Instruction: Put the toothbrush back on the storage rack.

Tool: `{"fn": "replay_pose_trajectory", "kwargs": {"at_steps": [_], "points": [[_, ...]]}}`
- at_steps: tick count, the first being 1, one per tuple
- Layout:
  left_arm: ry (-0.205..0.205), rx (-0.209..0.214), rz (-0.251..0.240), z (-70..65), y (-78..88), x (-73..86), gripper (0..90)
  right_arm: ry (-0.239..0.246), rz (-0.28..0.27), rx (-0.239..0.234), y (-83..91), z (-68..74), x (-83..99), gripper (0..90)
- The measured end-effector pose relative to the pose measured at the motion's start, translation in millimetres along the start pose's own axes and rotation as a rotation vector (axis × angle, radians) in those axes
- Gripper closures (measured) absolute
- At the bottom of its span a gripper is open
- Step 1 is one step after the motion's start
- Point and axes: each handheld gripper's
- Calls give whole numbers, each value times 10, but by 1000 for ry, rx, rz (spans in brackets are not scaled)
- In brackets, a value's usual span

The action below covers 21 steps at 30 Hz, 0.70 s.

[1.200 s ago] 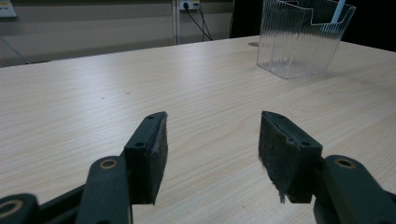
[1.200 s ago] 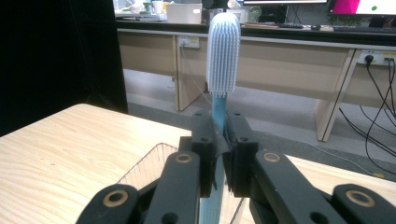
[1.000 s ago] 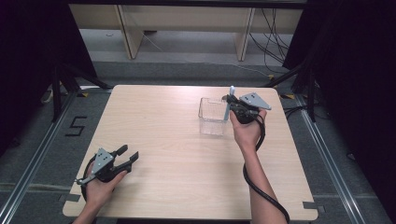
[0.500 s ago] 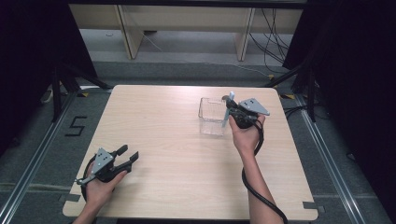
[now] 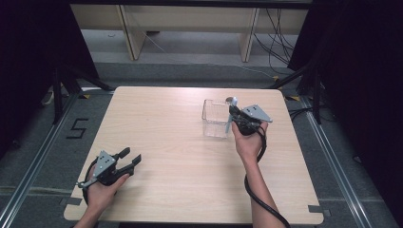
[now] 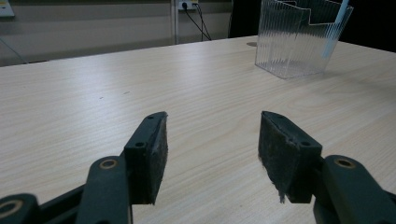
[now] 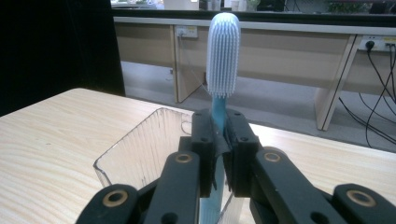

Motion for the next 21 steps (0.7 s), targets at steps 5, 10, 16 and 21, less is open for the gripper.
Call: {"fn": "replay_pose_trajectory", "kwargs": {"at_steps": [5, 10, 16, 21], "points": [[-1, 1, 0, -2, 1, 0, 422, 3, -4, 6, 4, 0, 36, 839], [0, 1, 2, -4, 2, 0, 422, 2, 1, 7, 8, 7, 70, 838], [-1, 1, 3, -5, 1, 0, 422, 11, 3, 13, 13, 14, 118, 836], [1, 1, 2, -4, -1, 0, 421, 4, 15, 8, 8, 28, 135, 836]]}}
Point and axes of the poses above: each handheld gripper's, and its own axes: y roughly backward along the jaws, x roughly out of its underside, z roughly to its left, and after that the axes turned 2 degrees about y, right-handed
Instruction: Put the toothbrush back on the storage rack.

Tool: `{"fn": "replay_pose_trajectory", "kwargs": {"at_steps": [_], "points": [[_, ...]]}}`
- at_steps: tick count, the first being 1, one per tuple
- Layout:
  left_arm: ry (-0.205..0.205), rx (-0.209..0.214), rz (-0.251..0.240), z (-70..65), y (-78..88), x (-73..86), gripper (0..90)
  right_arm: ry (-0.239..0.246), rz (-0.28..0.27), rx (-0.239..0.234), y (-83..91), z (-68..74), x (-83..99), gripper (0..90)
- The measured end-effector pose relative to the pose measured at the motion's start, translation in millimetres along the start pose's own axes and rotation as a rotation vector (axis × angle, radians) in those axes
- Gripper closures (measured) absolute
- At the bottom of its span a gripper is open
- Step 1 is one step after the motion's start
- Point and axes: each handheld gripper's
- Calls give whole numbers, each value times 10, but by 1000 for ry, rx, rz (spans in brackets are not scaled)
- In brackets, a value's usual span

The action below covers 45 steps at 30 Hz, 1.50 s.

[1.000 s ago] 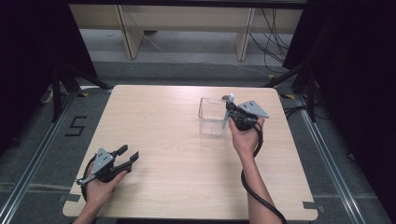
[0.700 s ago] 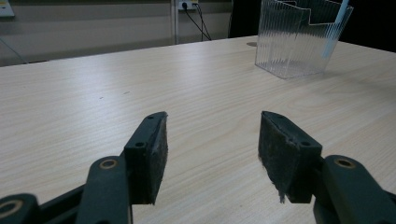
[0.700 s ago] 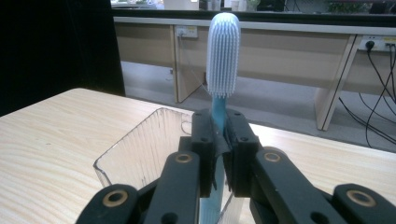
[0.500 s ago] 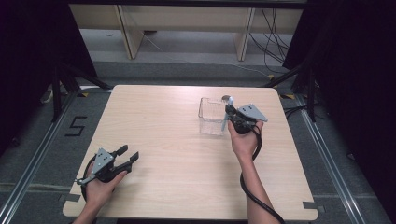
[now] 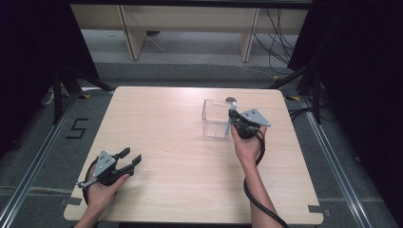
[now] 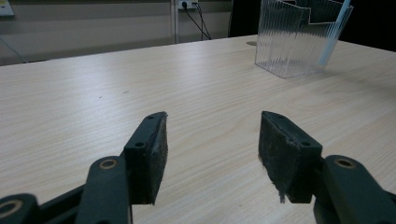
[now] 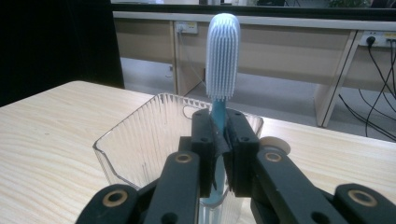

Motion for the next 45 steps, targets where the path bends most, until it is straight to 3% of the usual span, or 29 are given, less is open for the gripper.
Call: {"fn": "replay_pose_trajectory", "kwargs": {"at_steps": [26, 34, 36, 41, 45], "points": [[1, 1, 1, 2, 2, 0, 421, 4, 9, 3, -9, 15, 64, 807], [2, 1, 1, 1, 2, 0, 421, -13, 25, -2, -13, 24, 79, 695], [2, 1, 1, 0, 1, 0, 421, 13, 28, 4, -19, 10, 76, 661], [2, 1, 2, 2, 2, 0, 420, -6, 40, -2, -27, 18, 79, 589], [2, 1, 1, 2, 2, 0, 420, 16, 46, 10, -24, 22, 76, 533]]}}
Point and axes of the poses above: each handheld gripper's, and its own axes: y roughly backward along the jaws, x roughly out of its underside, z roughly to its left, and after that the axes turned 2 degrees about y, right-handed
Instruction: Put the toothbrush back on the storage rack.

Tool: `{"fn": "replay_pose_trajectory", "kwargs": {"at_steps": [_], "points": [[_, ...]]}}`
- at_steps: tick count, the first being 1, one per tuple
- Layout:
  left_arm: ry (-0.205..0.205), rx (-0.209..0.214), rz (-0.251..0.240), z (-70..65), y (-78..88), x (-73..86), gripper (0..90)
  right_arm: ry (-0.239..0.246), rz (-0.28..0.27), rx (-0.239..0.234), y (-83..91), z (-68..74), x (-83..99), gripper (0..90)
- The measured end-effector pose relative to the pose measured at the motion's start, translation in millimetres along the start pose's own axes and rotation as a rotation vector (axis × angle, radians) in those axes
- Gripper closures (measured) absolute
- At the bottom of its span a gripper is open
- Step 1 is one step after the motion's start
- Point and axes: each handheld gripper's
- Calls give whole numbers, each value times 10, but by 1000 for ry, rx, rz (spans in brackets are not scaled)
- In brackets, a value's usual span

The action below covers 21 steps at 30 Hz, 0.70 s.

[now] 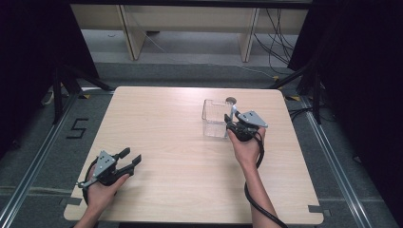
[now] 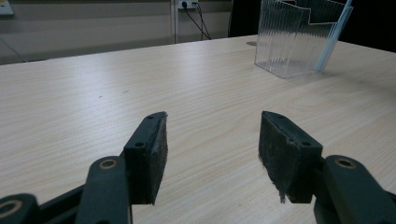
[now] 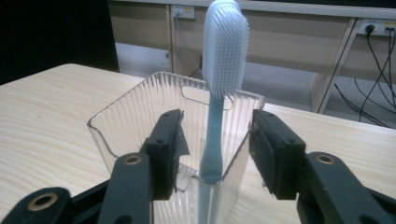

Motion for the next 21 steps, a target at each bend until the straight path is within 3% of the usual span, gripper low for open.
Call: {"fn": "replay_pose_trajectory", "kwargs": {"at_steps": [6, 8, 9, 10, 16, 17, 18, 21], "points": [[1, -1, 0, 1, 0, 0, 419, 0, 19, 19, 37, 15, -7, 490], [1, -2, 0, 0, 0, 0, 417, 11, 26, 4, 50, -1, -9, 477], [2, -3, 0, -1, -1, 0, 417, 51, 14, 12, 72, -31, -12, 465], [2, -3, 0, -1, -1, 0, 416, 24, 32, 5, 88, -16, -11, 461], [2, -5, 0, 1, 1, 0, 413, 14, 44, 1, 153, -11, 11, 448], [5, -5, -2, 1, 1, 0, 412, 52, 47, -10, 168, -37, 9, 445], [5, -5, -2, 1, 0, 0, 412, 24, 49, -18, 176, -19, 19, 442], [6, -4, -1, 2, 0, 0, 411, 38, 67, -28, 225, -18, 29, 433]]}}
Point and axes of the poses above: each handheld gripper's, and its own axes: y roughly backward along the jaws, x roughly out of its underside, z roughly to its left, and after that the axes turned 2 degrees about y, right-handed
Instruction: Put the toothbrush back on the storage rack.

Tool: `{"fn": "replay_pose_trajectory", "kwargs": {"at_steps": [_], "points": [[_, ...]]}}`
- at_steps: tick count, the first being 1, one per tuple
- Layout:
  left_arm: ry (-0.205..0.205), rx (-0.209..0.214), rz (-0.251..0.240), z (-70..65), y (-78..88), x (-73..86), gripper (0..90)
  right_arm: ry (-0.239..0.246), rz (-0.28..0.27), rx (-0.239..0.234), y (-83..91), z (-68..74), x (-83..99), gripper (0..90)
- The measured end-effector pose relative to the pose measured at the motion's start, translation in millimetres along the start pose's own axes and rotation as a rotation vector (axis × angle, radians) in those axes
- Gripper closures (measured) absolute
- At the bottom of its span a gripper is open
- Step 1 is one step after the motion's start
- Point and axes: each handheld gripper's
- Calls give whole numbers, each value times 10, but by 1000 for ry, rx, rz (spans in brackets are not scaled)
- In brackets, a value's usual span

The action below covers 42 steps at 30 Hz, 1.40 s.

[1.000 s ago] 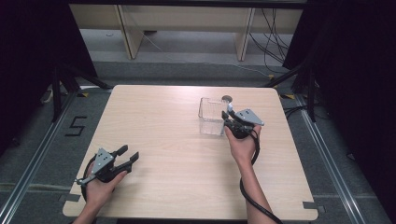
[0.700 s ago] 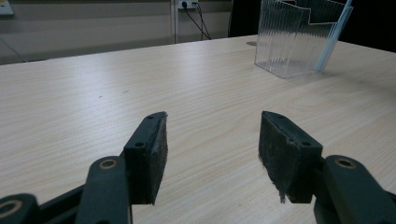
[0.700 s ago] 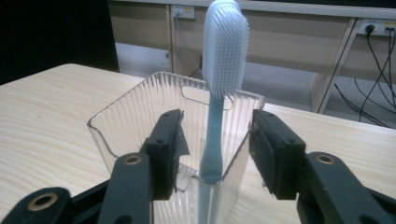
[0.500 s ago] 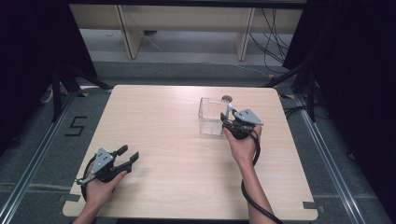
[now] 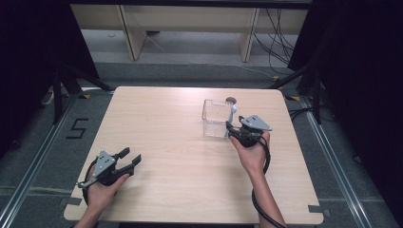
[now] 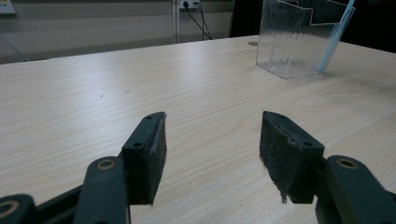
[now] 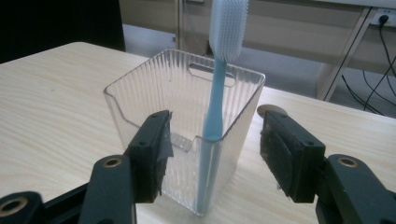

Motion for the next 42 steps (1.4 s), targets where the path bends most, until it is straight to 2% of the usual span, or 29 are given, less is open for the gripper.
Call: {"fn": "replay_pose_trajectory", "kwargs": {"at_steps": [3, 4, 5, 9, 10, 11, 12, 14, 17, 19, 20, 22, 25, 26, 33, 34, 35, 36, 37, 42], "points": [[0, -2, -1, 0, 0, 0, 410, 26, 8, -10, 21, -14, 2, 432], [0, -2, -2, 0, 0, 1, 410, 0, 21, -11, 60, 3, 15, 428], [0, -2, -2, 0, 0, 1, 410, 5, 11, -9, 61, 6, 24, 427], [0, -2, -1, -1, 0, 1, 409, -1, 16, -16, 101, 15, 48, 421], [-1, -2, -1, -2, 1, 0, 409, 10, 27, -16, 137, 12, 60, 421], [-1, -2, -1, -1, 0, 0, 409, -20, 36, -10, 158, 36, 70, 421], [0, -3, 0, -1, 0, 0, 408, 22, 25, -18, 162, 7, 79, 421], [-1, -3, 0, -2, 0, 0, 408, 10, 29, -20, 191, 18, 106, 422], [-1, -3, -1, -2, 1, 1, 408, 31, 45, -23, 242, 13, 144, 423], [0, -3, -1, -2, 1, 1, 408, -6, 51, -23, 284, 32, 180, 424], [0, -4, -1, -1, 0, 1, 408, 20, 51, -21, 312, 17, 197, 424], [-2, -4, 1, -3, 1, 0, 407, 36, 58, -16, 359, 6, 239, 424], [-2, -5, 1, -3, 3, 1, 407, 32, 66, -30, 416, -1, 299, 424], [-2, -5, 1, -3, 3, 1, 407, 35, 76, -17, 447, 1, 319, 424], [1, -6, 0, -3, 1, 1, 406, 18, 80, -13, 568, -5, 436, 422], [3, -5, 0, -1, 2, 1, 406, -23, 99, 0, 631, 21, 471, 421], [3, -5, 0, -1, 2, 1, 405, 1, 96, -5, 638, -4, 477, 420], [4, -4, 1, 1, 3, 1, 405, -4, 99, 4, 657, 4, 497, 420], [6, -2, -3, 3, 3, 2, 405, 21, 98, -3, 667, -16, 512, 420], [7, 2, -16, 4, -9, 7, 404, 11, 110, -5, 733, -42, 620, 417]]}}
Point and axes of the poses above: each handheld gripper's, and its own axes: y roughly backward along the jaws, x roughly out of its underside, z roughly to its left, and after that the axes turned 2 degrees about y, right-handed
